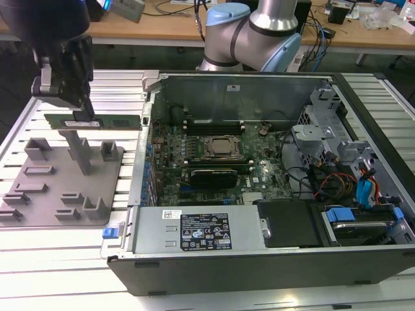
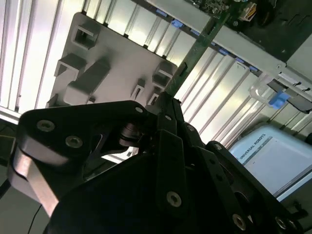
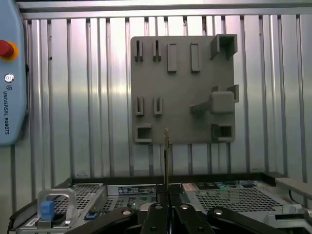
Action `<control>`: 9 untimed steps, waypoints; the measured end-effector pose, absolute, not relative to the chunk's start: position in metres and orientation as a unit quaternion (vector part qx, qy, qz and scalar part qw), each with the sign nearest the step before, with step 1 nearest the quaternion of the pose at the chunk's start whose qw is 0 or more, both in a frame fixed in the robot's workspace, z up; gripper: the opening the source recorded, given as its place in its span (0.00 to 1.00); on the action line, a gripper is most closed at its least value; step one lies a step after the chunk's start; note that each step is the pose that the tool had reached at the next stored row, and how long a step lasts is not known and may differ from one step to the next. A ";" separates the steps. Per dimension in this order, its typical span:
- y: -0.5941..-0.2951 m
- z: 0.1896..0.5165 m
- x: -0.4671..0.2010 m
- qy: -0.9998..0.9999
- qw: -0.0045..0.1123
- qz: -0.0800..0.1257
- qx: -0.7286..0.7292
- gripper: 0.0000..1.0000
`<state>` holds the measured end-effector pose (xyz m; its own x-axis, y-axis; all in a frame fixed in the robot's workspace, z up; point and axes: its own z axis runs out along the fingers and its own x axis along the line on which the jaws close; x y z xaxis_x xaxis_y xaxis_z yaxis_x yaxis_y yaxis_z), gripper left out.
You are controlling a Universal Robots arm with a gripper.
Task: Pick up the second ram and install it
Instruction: 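Pick up the second ram and move it above second insertion slot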
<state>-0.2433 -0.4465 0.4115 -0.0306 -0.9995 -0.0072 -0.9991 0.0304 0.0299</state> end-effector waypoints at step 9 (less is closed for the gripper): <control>-0.447 0.411 -0.197 -0.718 0.008 -0.013 0.696 0.09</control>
